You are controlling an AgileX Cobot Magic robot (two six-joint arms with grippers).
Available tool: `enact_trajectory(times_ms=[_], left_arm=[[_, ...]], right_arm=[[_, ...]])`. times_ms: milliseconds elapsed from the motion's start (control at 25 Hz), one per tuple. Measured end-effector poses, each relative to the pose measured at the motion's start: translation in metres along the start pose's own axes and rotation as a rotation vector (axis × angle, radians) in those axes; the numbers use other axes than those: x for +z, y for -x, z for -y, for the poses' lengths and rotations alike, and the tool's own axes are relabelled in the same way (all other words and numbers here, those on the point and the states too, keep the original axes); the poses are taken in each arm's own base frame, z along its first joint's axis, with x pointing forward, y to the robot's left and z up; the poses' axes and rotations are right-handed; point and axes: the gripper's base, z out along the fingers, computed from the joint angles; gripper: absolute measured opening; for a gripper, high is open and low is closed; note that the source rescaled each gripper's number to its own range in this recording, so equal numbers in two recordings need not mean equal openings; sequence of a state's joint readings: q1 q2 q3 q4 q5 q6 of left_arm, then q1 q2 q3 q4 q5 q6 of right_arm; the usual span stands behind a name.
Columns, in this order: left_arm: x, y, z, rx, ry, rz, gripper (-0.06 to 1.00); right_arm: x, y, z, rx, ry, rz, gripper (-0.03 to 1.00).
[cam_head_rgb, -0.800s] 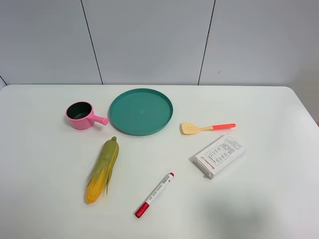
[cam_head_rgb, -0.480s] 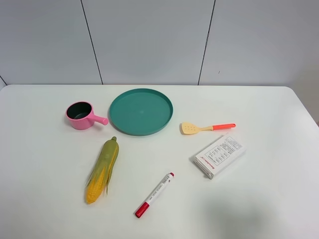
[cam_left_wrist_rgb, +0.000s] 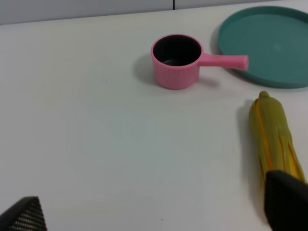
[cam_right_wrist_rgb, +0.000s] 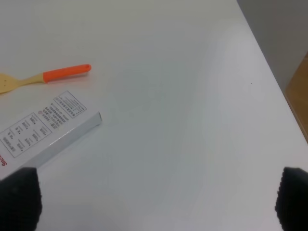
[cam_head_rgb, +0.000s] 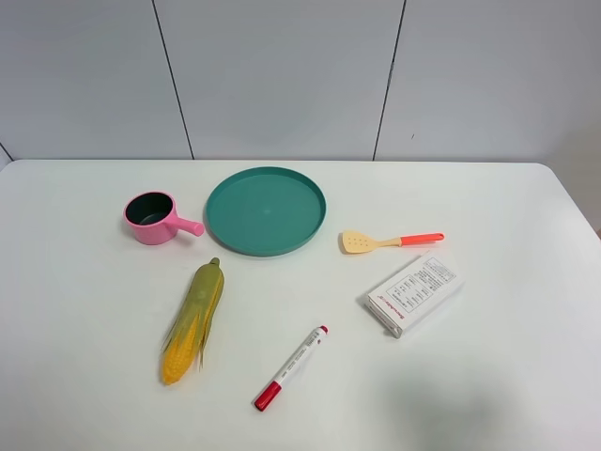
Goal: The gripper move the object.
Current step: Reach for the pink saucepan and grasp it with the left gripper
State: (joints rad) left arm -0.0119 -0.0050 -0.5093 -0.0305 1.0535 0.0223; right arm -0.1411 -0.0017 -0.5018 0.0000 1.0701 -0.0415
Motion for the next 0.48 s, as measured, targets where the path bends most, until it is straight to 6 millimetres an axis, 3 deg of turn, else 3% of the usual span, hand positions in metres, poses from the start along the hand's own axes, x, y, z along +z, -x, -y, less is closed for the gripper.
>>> enact_trajectory(times_ms=[480], left_arm=[[0.0,0.0,0.0,0.0,0.0,0.0,0.9]], right_arm=[[0.0,0.0,0.0,0.0,0.0,0.0,1.0]])
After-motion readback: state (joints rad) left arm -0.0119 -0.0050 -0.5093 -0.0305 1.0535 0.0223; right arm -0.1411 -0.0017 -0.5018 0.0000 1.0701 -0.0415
